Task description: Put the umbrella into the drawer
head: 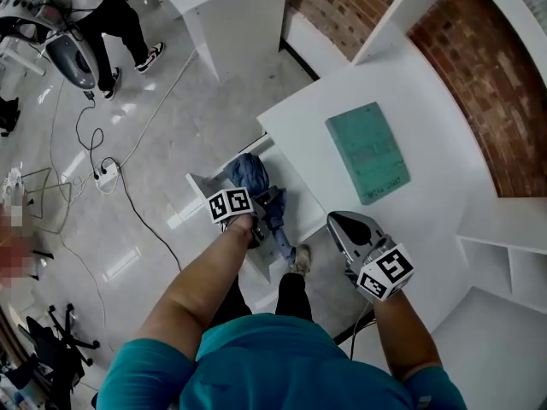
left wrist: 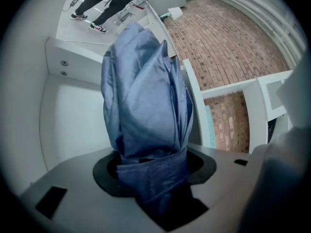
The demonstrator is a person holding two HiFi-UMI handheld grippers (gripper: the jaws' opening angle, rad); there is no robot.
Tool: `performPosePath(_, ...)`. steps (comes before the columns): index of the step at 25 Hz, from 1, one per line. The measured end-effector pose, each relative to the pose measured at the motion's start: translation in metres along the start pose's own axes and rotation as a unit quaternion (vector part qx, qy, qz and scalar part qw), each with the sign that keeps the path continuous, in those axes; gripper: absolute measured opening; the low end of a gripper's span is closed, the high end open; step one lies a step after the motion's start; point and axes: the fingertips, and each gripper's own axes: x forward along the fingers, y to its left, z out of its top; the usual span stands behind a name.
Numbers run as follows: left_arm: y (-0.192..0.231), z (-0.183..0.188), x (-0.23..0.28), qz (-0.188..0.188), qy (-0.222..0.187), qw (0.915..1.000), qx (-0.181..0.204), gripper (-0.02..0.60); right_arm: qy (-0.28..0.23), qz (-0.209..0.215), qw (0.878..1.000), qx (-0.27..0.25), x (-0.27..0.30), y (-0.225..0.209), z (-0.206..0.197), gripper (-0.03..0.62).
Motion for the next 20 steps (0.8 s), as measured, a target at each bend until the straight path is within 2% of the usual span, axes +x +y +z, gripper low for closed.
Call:
performPosePath(4,0.021,0.001,0.010,0.016,-0.030,0.9987,-0.039,0.253,0.004,0.004,1.000,-0.001,-0.002,0.000,-0.007,0.021)
performPosePath(9,0.043,0.003,0.017,0.035,-0.057,0.9954,-0.068,0.253,0.006,0.005,1.000,0.009,-0.007,0.001,-0.015,0.021)
performPosePath(16,0.068,0.001,0.027,0.075,-0.050,0.9949,-0.045,0.253,0.010,-0.001,1.000,0.019,-0.014,-0.005,-0.025,0.021)
performPosePath(20,0.079,0.000,0.031,0.090,-0.048,0.9934,-0.054,0.255,0.012,-0.002,1.000,0.023,-0.017,-0.008,-0.030,0.021)
